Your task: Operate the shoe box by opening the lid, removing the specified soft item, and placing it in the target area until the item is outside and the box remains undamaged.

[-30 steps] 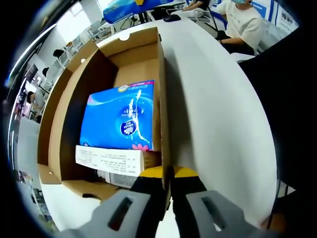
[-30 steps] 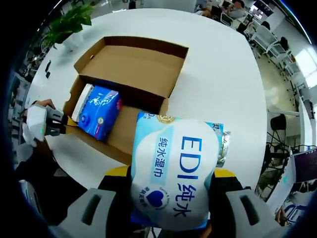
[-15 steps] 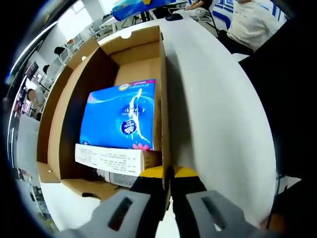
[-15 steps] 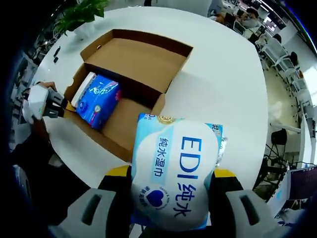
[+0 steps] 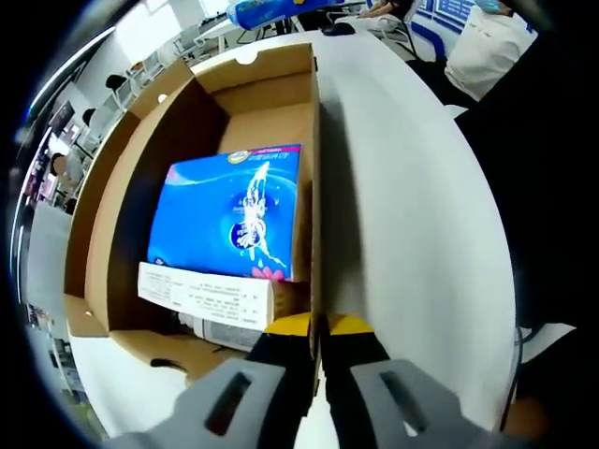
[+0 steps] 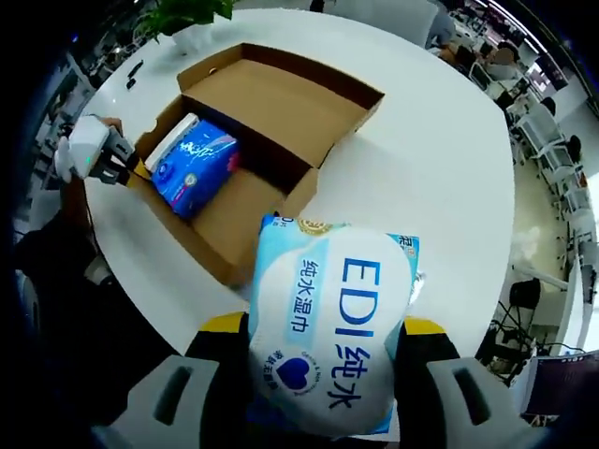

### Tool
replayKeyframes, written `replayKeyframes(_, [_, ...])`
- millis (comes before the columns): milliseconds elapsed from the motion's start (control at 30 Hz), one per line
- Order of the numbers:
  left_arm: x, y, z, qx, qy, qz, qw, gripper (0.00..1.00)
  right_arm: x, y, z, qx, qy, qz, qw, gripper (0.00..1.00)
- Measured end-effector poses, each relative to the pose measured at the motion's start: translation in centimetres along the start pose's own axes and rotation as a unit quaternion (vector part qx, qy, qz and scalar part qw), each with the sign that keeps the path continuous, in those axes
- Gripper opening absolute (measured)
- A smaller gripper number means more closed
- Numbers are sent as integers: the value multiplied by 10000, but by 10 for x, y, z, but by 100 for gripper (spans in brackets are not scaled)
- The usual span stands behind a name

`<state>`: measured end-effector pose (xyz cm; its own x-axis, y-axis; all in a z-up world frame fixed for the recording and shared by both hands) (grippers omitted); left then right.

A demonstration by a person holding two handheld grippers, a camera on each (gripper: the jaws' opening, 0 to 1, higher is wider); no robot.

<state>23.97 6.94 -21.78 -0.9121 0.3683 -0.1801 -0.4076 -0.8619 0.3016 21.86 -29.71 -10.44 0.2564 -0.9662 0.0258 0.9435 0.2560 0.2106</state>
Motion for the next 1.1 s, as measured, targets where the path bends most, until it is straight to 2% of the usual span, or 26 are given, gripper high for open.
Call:
replayKeyframes(433, [2,3,-3,-237,-41,176,9996,3,25,-5,-18,65,85,624,9980,62])
replayKeyframes(867, [1,5,-5,-459,-127,301,9984,3,51,-18,-30,80,79,970,9952,59])
replayKeyframes(1100, [2,6,-5,-560,-137,357,9977,3,53,-19,-30,92,83,1070,9942,59])
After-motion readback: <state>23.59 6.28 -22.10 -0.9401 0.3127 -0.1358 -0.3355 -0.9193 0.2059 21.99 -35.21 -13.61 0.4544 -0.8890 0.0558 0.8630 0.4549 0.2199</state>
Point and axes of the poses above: the point that each gripper's makers call its tool centre point, and the gripper's own axes: z roughly backward along the fingers, x roughly to its right, y roughly out of its top, the point moved 10 cm from there along z, roughly backward along the fingers, and after that the axes turned 15 degrees about -z, right-handed, at the moved point
